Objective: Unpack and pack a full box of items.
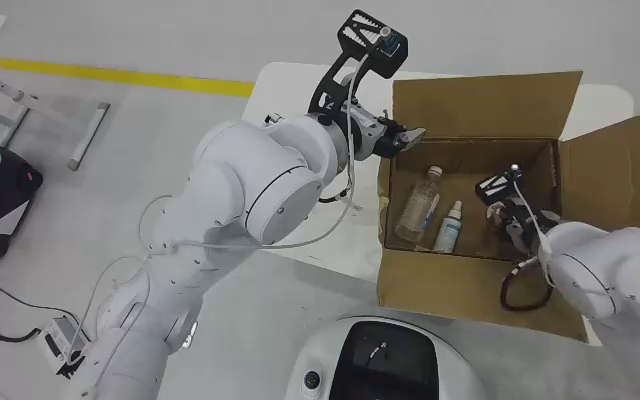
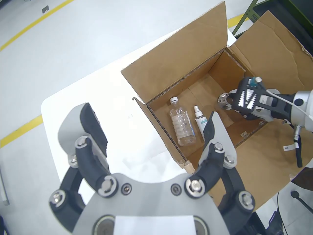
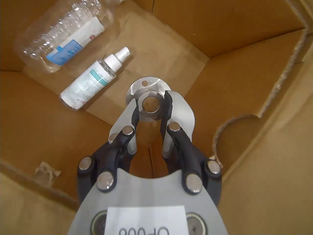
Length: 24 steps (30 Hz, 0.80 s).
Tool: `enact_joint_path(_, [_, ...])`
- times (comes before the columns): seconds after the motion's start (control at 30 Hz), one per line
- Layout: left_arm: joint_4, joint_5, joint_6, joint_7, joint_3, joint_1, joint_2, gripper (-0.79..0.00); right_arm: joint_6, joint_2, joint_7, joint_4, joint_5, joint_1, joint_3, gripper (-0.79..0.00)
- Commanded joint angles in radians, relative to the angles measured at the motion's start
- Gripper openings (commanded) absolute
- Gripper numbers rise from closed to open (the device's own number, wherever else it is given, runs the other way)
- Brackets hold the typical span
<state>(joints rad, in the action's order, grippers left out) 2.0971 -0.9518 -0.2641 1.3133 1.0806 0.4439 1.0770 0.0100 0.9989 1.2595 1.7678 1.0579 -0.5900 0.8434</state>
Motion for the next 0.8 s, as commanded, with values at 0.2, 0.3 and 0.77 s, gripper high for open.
enact_joint_path(0.2, [0.0,0.0,0.0,0.0,0.0,0.0,0.0,0.0,0.038,0.057,0.017,-0.141,-0.004,0.09,-0.102,-0.785])
enact_joint_path(0.3, [0.0,0.0,0.0,0.0,0.0,0.0,0.0,0.0,0.035,0.068,0.007,-0.167,-0.01,0.094,-0.111,-0.785])
enact_joint_path(0.77, [0.0,0.0,0.0,0.0,0.0,0.0,0.0,0.0,0.005,0.072,-0.018,-0.136,-0.021,0.062,-0.035,0.0])
